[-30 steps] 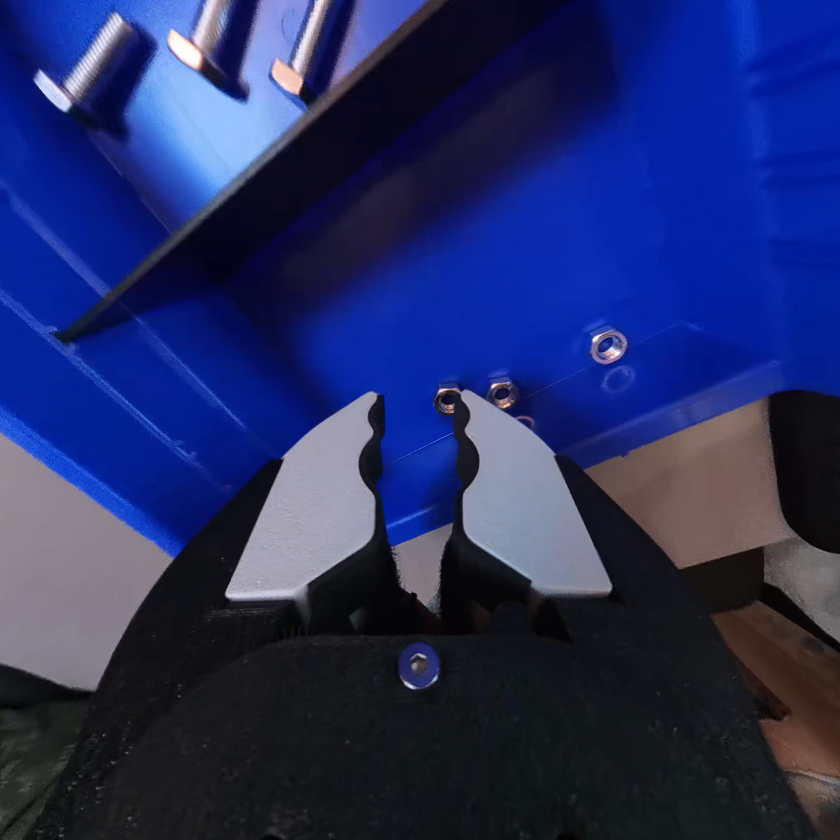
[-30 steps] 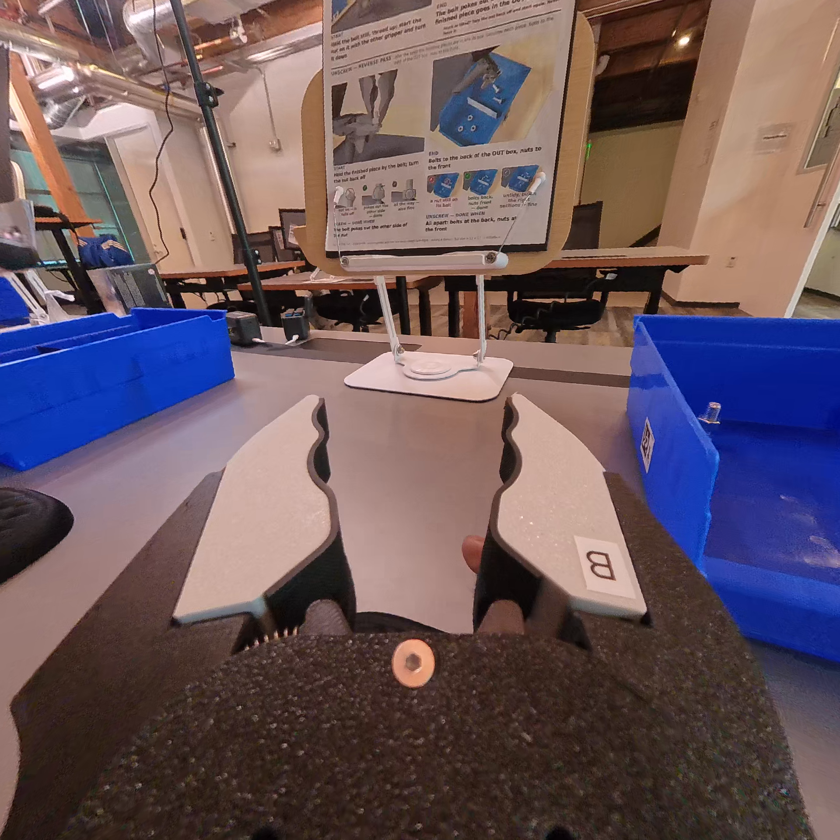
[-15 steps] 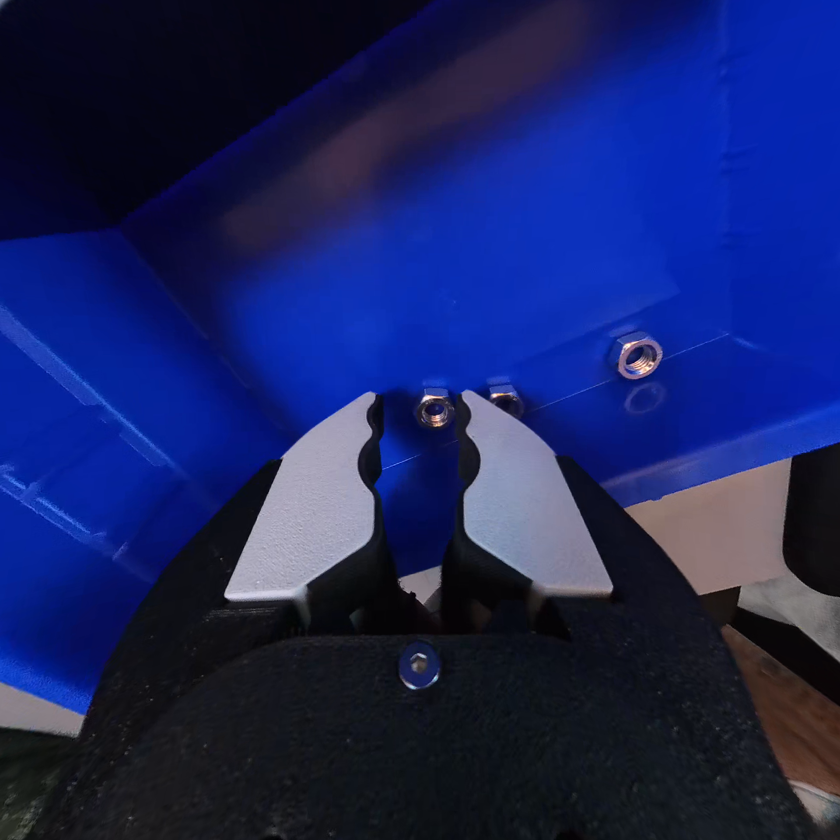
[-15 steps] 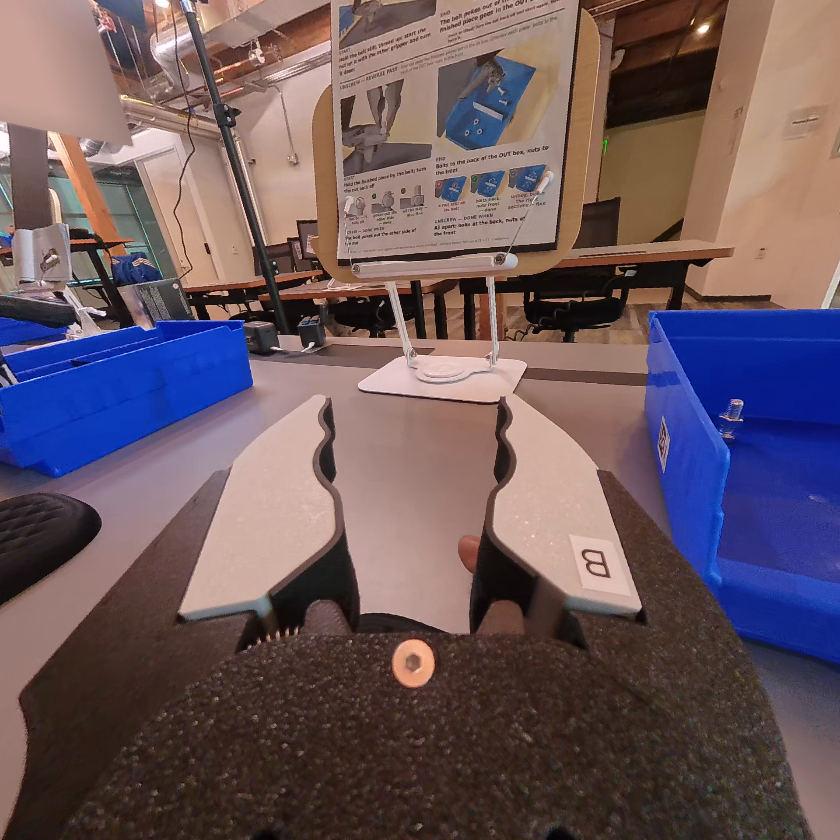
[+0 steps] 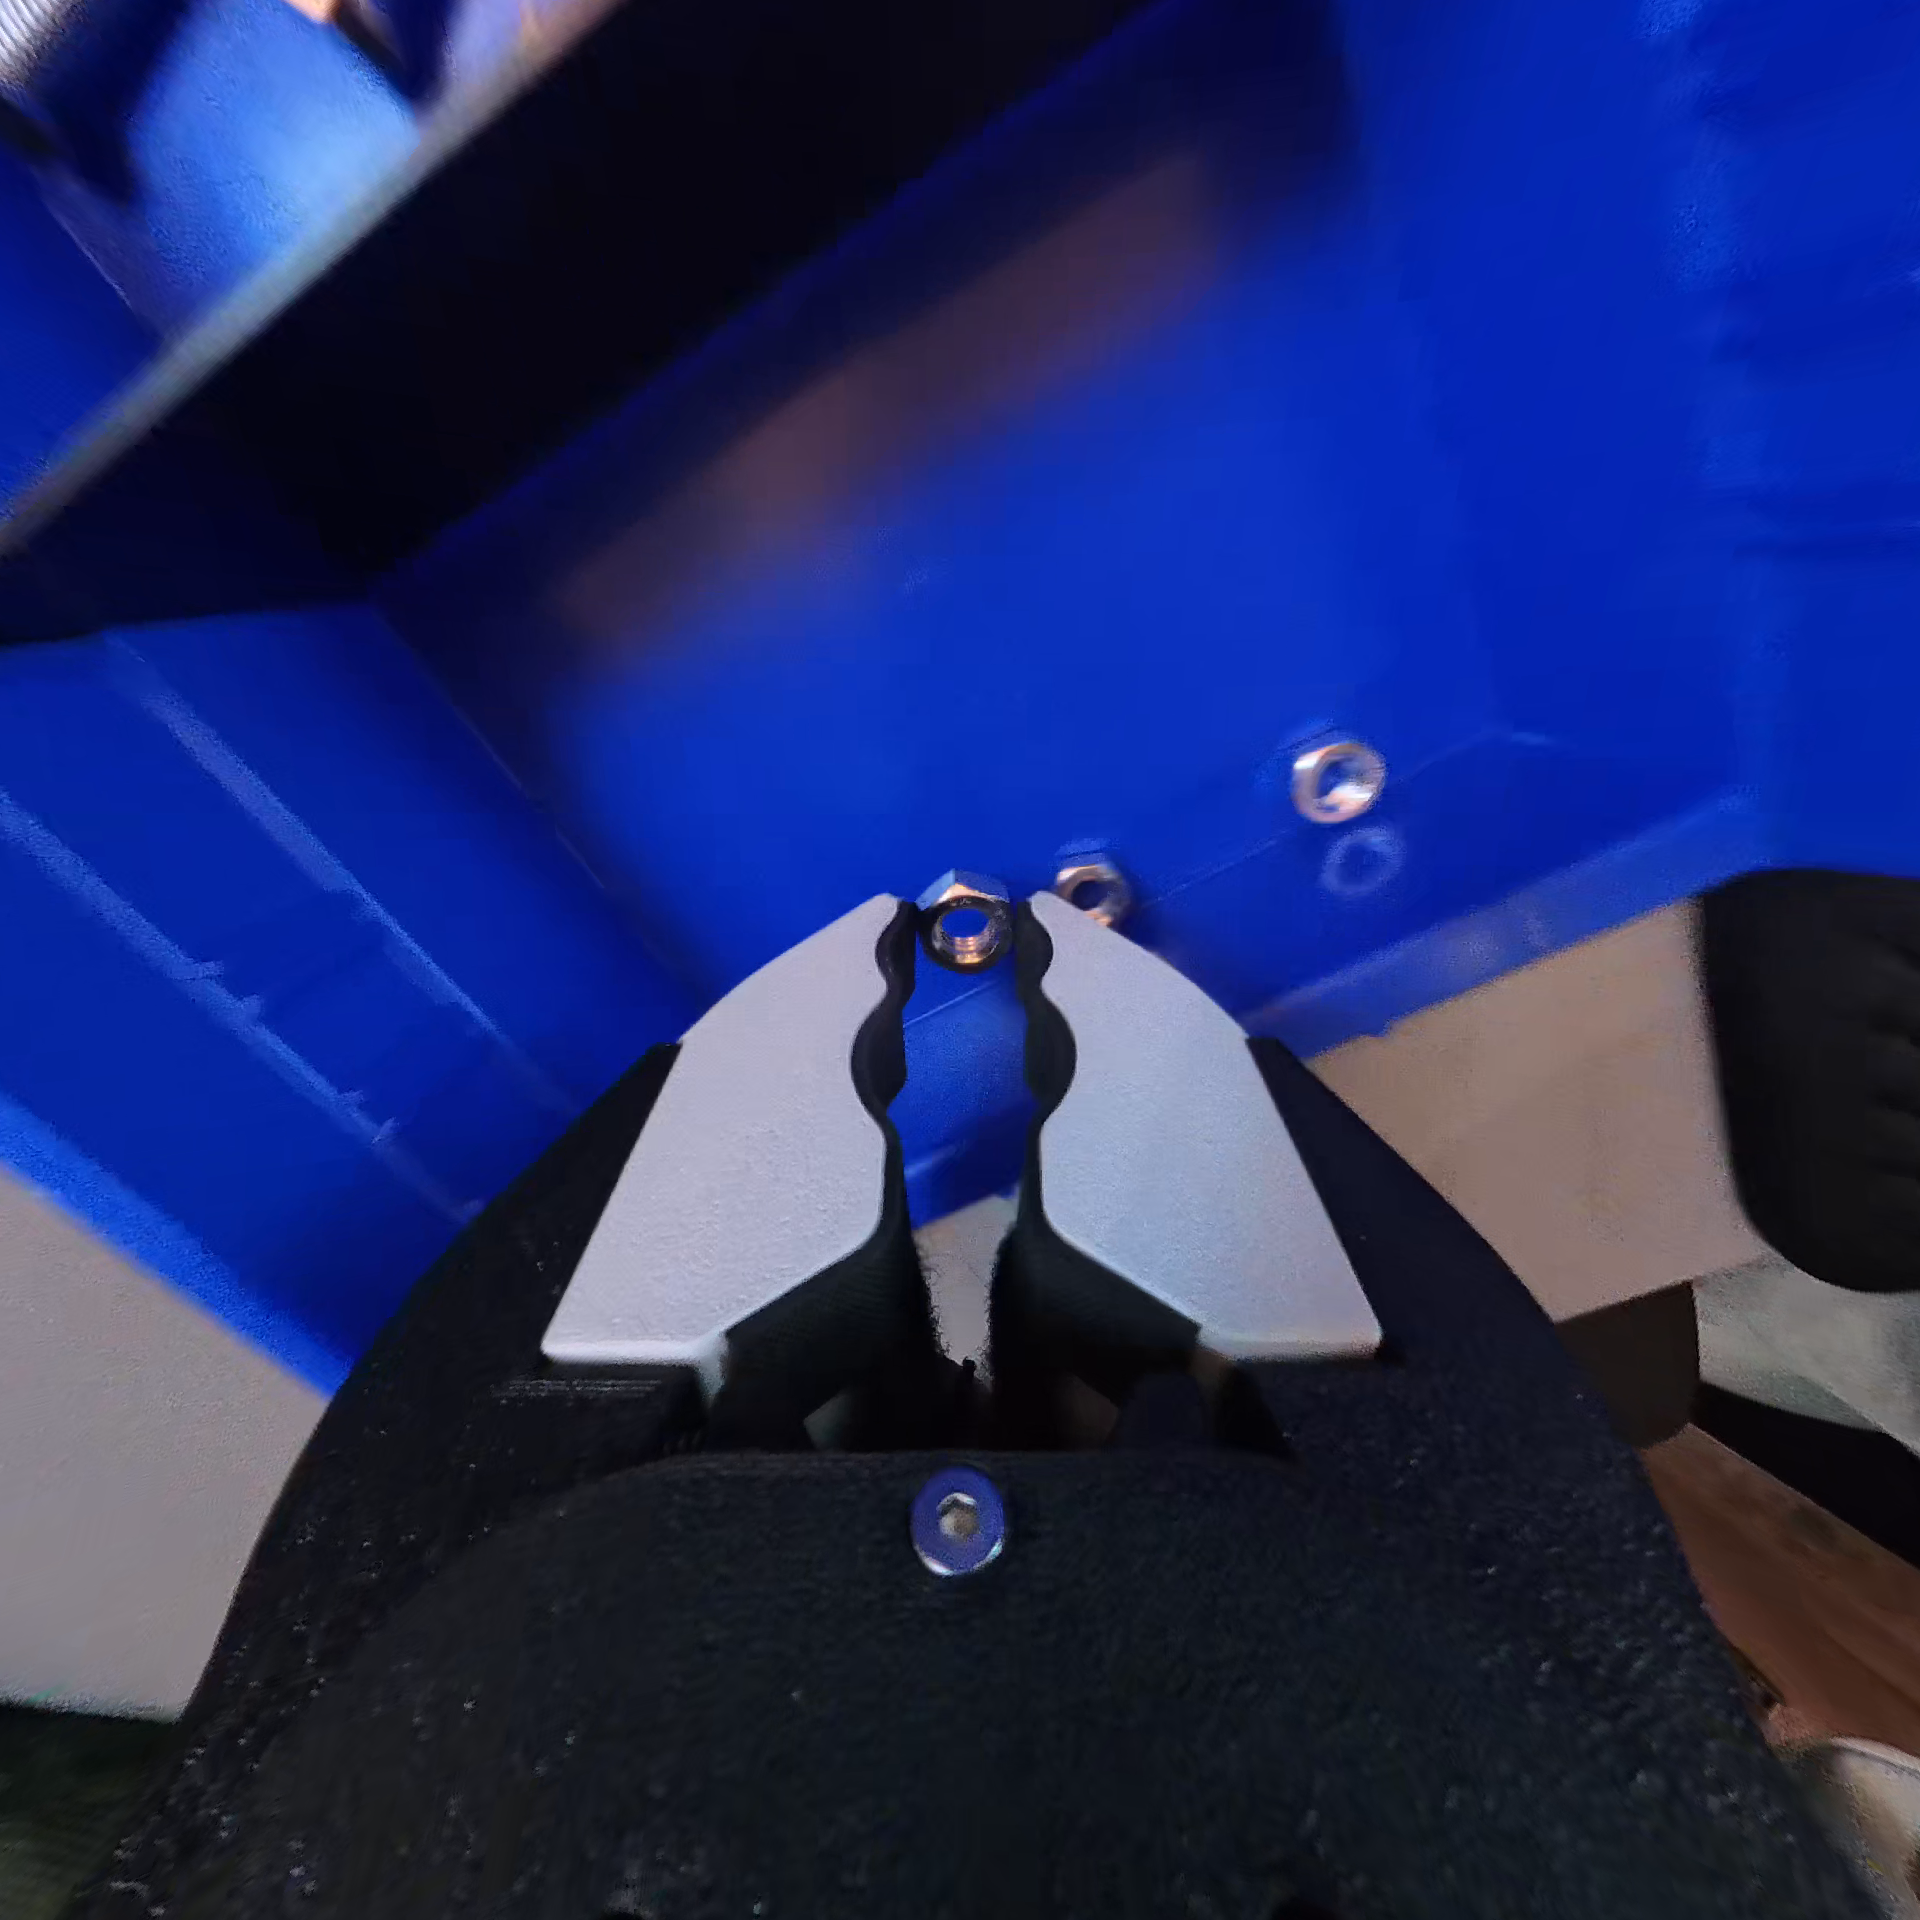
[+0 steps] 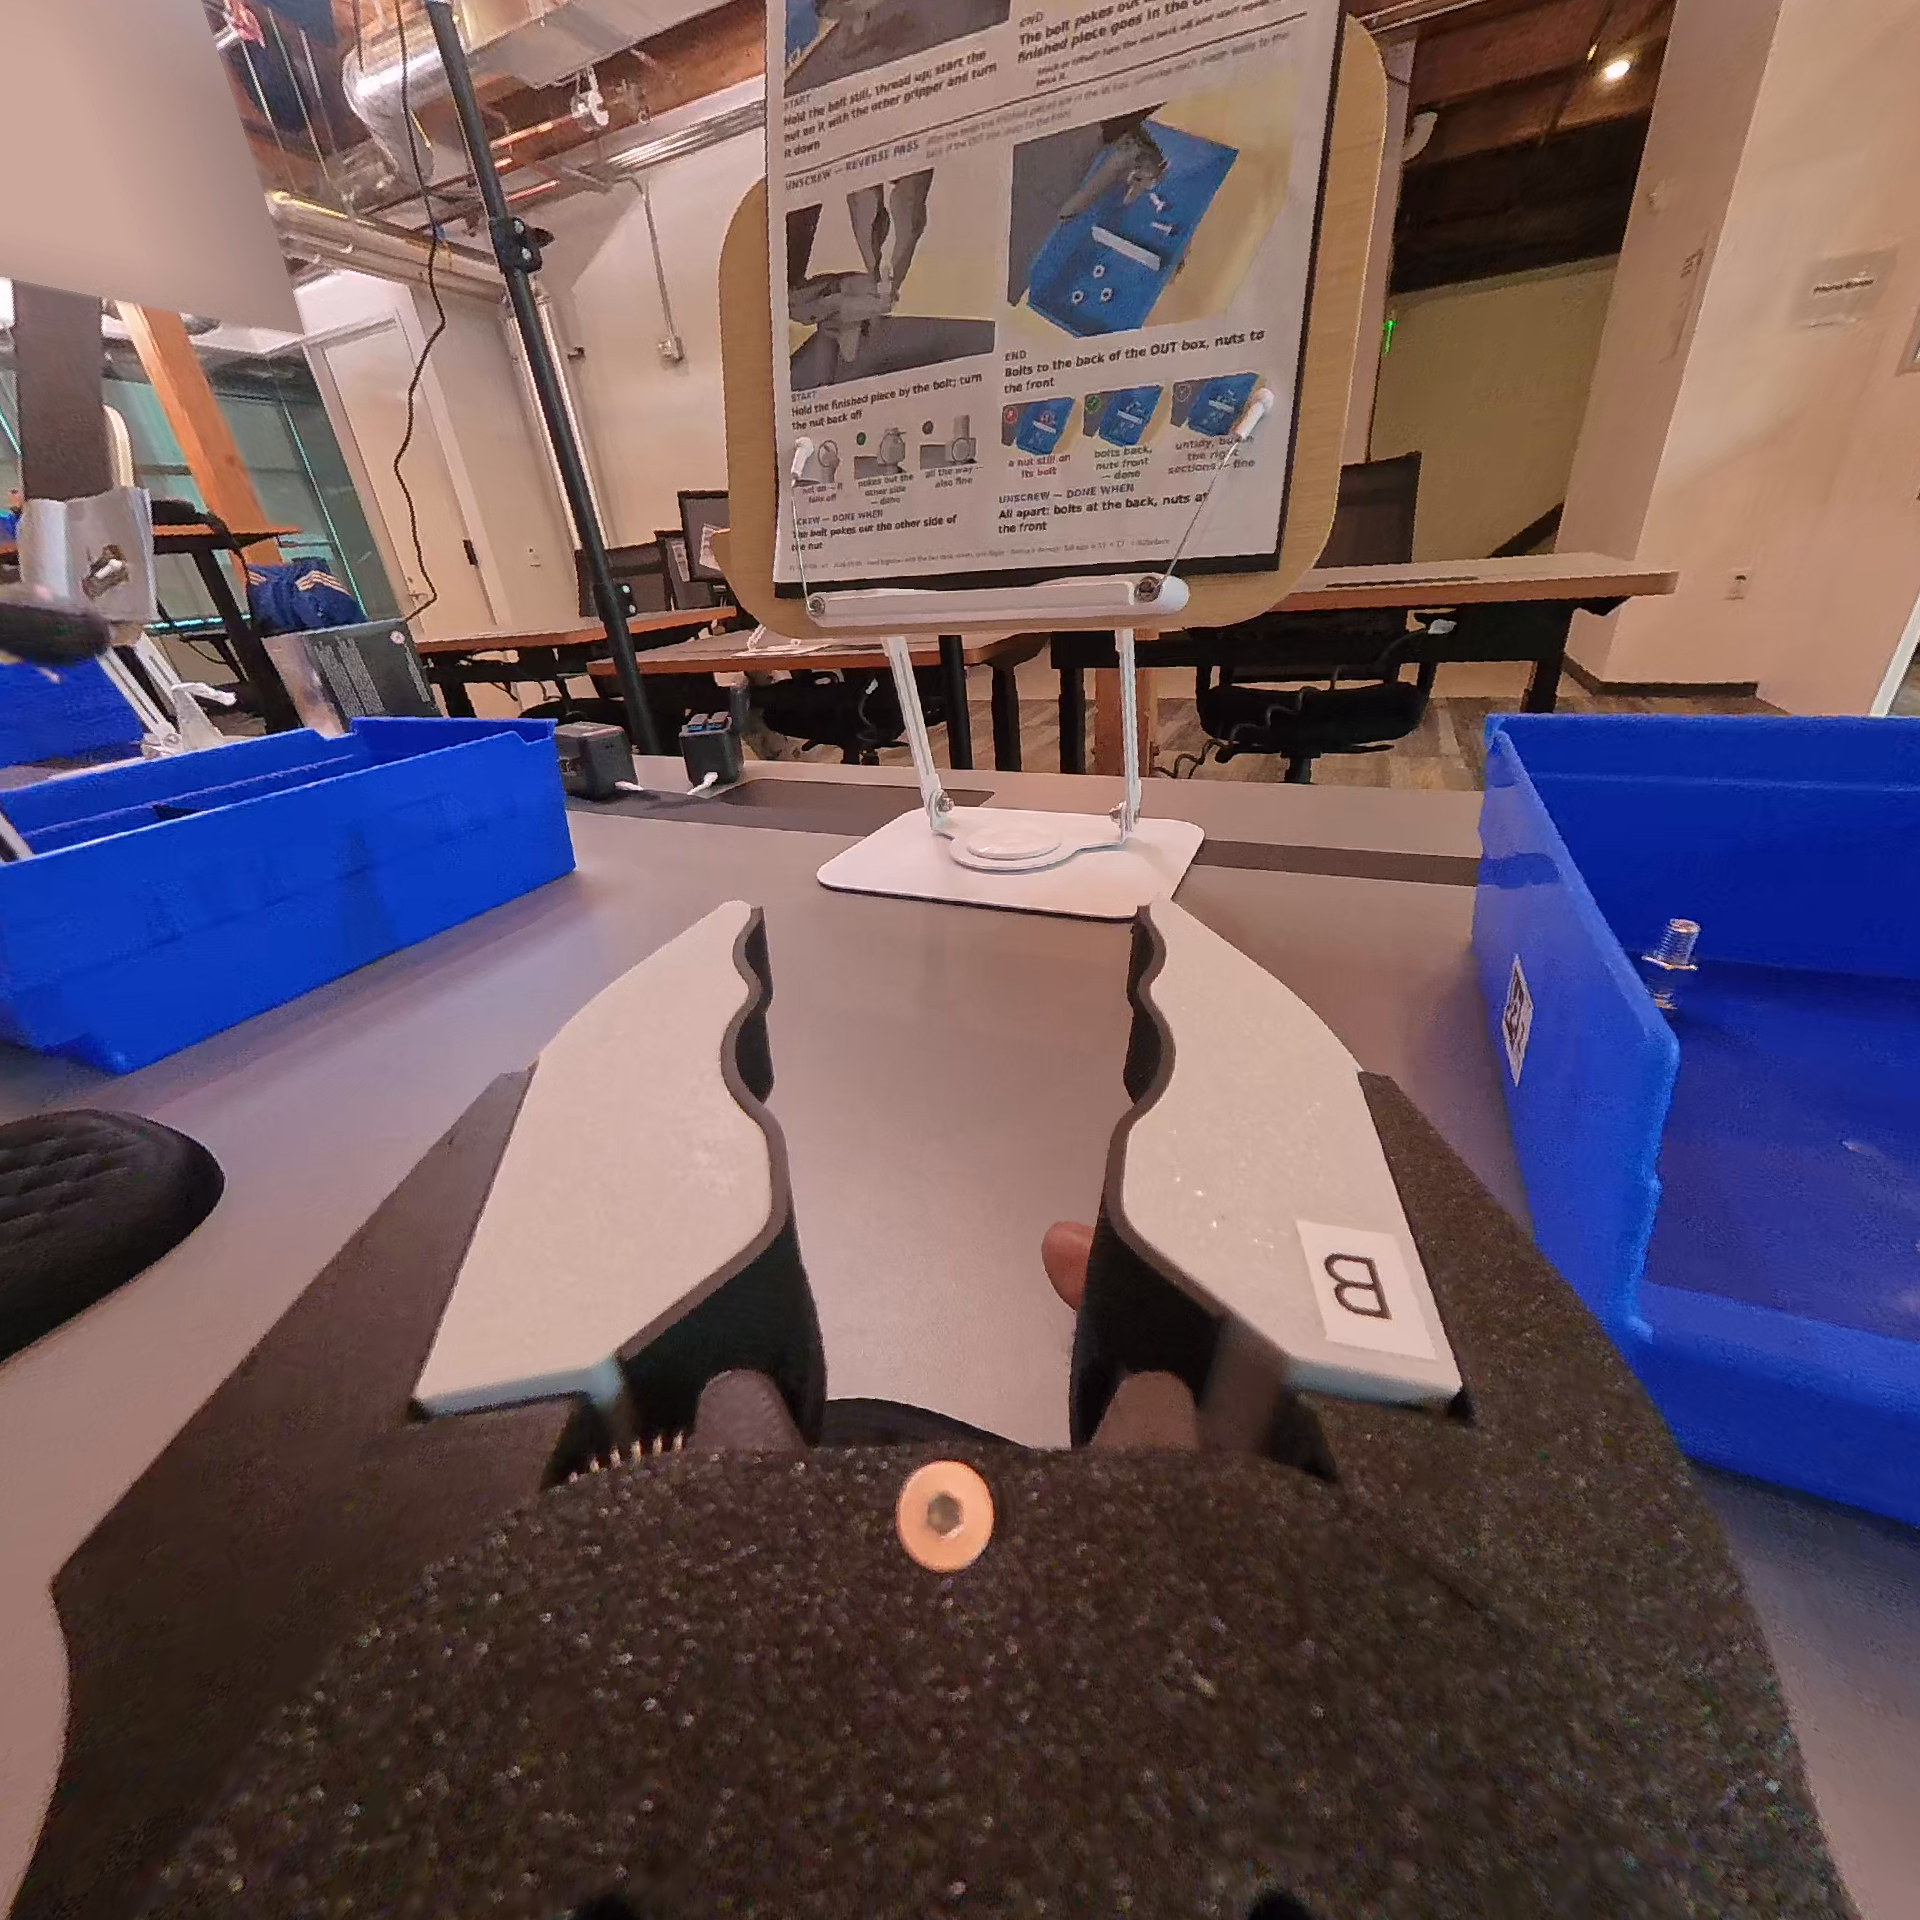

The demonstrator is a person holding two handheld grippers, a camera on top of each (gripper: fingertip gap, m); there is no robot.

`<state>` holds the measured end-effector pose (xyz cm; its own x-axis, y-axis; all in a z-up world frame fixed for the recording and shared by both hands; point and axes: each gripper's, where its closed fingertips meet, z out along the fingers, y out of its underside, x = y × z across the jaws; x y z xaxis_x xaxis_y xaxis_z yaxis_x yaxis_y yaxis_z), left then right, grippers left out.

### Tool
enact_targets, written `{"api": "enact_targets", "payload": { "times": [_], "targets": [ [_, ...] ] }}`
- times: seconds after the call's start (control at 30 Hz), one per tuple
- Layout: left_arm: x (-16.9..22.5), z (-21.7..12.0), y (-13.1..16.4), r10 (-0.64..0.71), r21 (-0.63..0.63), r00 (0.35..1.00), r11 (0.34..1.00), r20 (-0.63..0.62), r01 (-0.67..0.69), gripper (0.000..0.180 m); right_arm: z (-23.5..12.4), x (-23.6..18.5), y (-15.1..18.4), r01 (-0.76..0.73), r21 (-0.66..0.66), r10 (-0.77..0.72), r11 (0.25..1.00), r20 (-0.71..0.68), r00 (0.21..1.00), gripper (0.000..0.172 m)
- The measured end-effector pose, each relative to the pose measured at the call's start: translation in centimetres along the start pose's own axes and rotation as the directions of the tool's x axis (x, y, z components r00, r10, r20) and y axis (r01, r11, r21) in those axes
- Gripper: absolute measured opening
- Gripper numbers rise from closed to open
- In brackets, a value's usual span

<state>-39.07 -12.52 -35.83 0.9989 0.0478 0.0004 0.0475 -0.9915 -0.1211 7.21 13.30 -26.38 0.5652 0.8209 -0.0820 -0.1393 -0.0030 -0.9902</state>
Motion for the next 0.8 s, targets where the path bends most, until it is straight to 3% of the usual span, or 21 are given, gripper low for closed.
{"api": "enact_targets", "payload": {
  "times": [0.13,0.27,0.4,0.57,0.8],
  "targets": [
    [5.0,-4.9,-3.7,0.179,0.136,0.984,0.975,-0.003,-0.177,0.018,0.1,-0.2,0.2,0.02,-0.012,-0.02,1.0,0.004,1.0,0.065],
    [13.2,-7.0,-6.8,0.43,0.218,0.901,0.886,-0.051,-0.41,0.018,0.2,-0.4,0.3,0.038,-0.019,-0.037,0.999,0.007,0.999,0.065],
    [20.3,-4.6,-8.4,0.615,0.207,0.783,0.781,-0.09,-0.589,0.018,0.3,-0.7,0.4,0.051,-0.027,-0.05,0.998,0.016,0.999,0.063],
    [25.9,1.0,-8.4,0.773,0.077,0.626,0.634,-0.106,-0.77,0.018,0.5,-1.0,0.7,0.062,-0.052,-0.061,0.997,0.031,0.998,0.062],
    [28.1,3.5,-9.4,0.815,0.042,0.569,0.576,-0.11,-0.816,0.018,0.4,-1.1,0.7,0.074,-0.048,-0.072,0.996,0.033,0.997,0.061]
  ]
}}
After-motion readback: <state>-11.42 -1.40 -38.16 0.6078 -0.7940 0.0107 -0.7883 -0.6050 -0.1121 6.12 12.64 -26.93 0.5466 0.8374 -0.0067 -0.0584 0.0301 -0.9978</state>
